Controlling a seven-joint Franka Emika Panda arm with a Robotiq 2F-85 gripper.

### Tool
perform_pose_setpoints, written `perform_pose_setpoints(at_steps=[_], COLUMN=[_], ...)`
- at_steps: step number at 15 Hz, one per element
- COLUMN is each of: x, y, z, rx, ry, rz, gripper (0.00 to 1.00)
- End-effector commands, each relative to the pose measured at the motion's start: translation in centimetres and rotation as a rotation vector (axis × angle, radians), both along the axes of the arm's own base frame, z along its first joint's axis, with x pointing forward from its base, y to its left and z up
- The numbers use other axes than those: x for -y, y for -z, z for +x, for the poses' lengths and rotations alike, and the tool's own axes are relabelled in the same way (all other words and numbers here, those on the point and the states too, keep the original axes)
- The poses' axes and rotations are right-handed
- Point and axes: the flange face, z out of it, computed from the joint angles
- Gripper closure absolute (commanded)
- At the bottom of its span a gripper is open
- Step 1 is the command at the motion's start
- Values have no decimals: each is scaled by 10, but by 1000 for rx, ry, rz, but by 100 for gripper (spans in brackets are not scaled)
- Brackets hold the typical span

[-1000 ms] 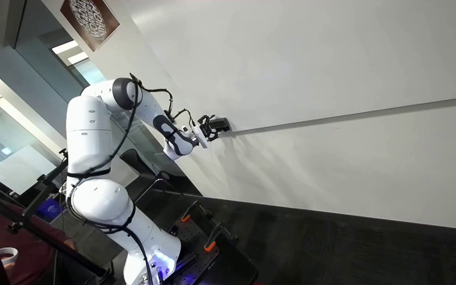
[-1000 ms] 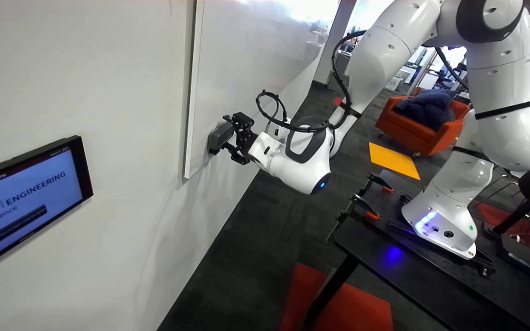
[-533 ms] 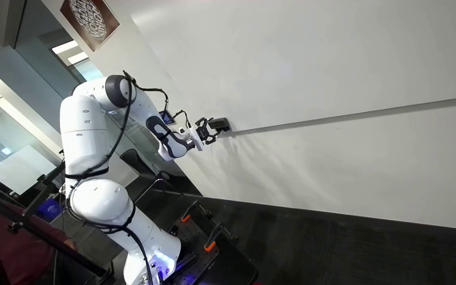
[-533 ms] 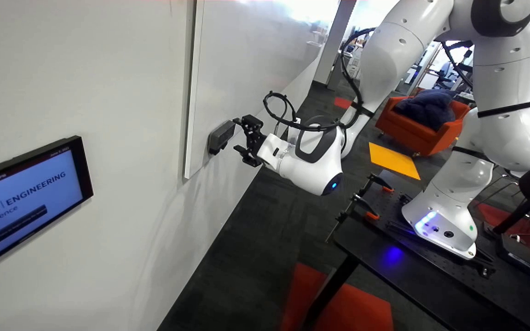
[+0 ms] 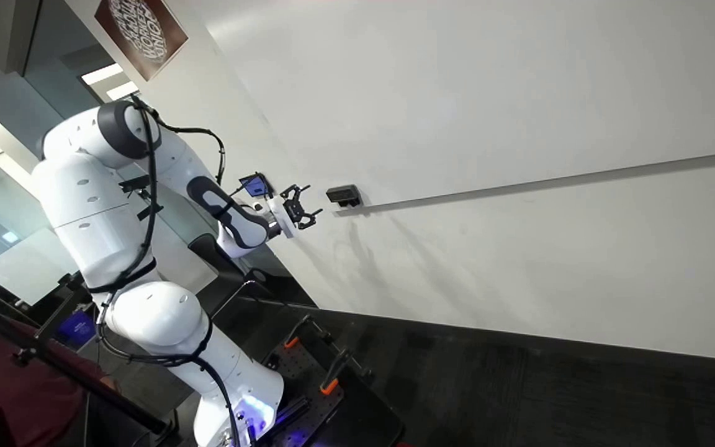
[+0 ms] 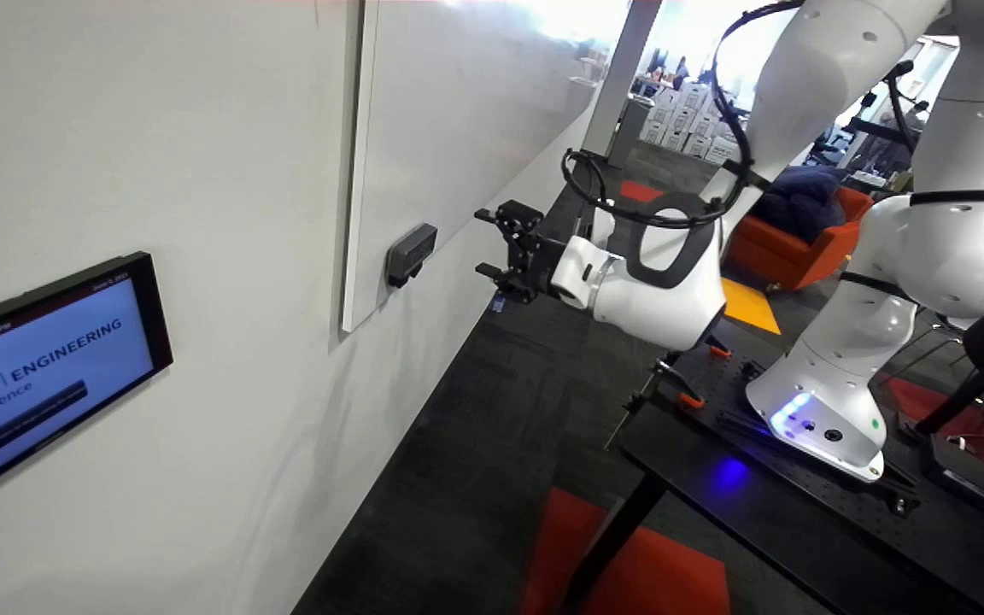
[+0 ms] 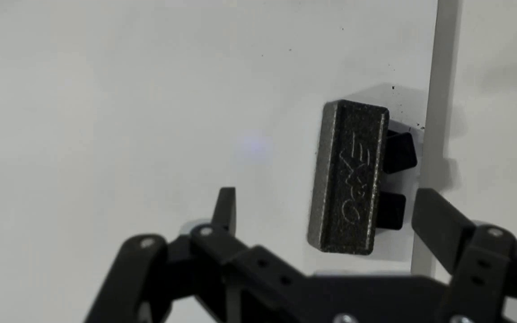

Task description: Use the gray eraser to erase the white board

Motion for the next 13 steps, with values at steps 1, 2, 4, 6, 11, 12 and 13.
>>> perform_pose_setpoints(at_steps=[1, 2, 4, 6, 11, 12, 13], x=[22, 24, 28, 32, 36, 36, 36], y=[-47, -58, -80, -102, -131, -131, -132], z=[-35, -42, -55, -66, -81, -81, -82], rx=[-31, -46, -80, -103, -143, -148, -152], ry=[-33, -41, -63, -79, -140, -150, -158], rz=[16, 22, 35, 55, 88, 88, 91], gripper=[0, 0, 0, 0, 0, 0, 0])
